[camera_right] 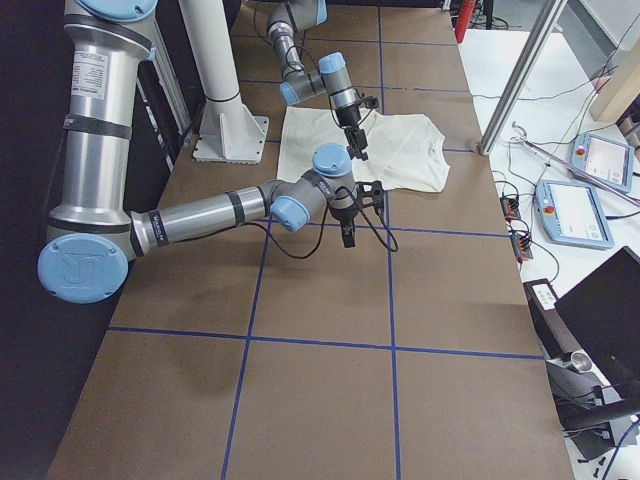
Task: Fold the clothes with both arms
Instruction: 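Grasp the other sleeve with the left gripper and fold it across the shirt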
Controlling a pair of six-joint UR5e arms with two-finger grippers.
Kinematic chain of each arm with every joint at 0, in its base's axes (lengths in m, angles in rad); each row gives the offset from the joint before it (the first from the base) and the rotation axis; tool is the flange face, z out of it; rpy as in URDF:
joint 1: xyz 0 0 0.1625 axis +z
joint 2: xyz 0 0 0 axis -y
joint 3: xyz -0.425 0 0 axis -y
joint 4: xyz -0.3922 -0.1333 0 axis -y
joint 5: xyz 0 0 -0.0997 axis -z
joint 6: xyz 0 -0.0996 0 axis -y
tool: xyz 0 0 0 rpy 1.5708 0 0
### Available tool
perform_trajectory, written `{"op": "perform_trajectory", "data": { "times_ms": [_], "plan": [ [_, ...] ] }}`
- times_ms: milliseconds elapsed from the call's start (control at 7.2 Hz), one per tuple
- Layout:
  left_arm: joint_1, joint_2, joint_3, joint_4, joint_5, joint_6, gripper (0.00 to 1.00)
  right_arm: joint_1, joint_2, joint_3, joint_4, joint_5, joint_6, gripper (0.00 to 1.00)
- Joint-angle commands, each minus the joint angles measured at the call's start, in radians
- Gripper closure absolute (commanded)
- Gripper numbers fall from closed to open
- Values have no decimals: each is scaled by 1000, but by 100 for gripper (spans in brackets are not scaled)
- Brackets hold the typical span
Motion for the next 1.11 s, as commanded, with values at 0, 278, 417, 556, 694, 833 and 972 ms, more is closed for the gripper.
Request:
{"op": "perform_trajectory", "data": {
  "times_ms": [0,278,417,556,694,833,972],
  "plan": [
    [-130,316,-423,95,-191,115,14,-234,78,30,40,-176,384,0],
    [-172,505,-728,341,-199,361,14,-565,122,135,31,-473,740,1],
    [-205,539,-740,356,-204,404,14,-730,119,168,22,-649,885,2],
    [-210,541,-735,356,-201,412,14,-889,125,171,-44,-862,973,3],
    [-212,540,-735,357,-201,410,14,-958,133,168,-76,-966,1024,8],
    [-212,541,-735,359,-201,409,14,-976,133,153,-96,-976,1058,10],
    [-212,541,-734,359,-201,406,14,-979,133,151,-118,-986,1063,12]
  ]
}}
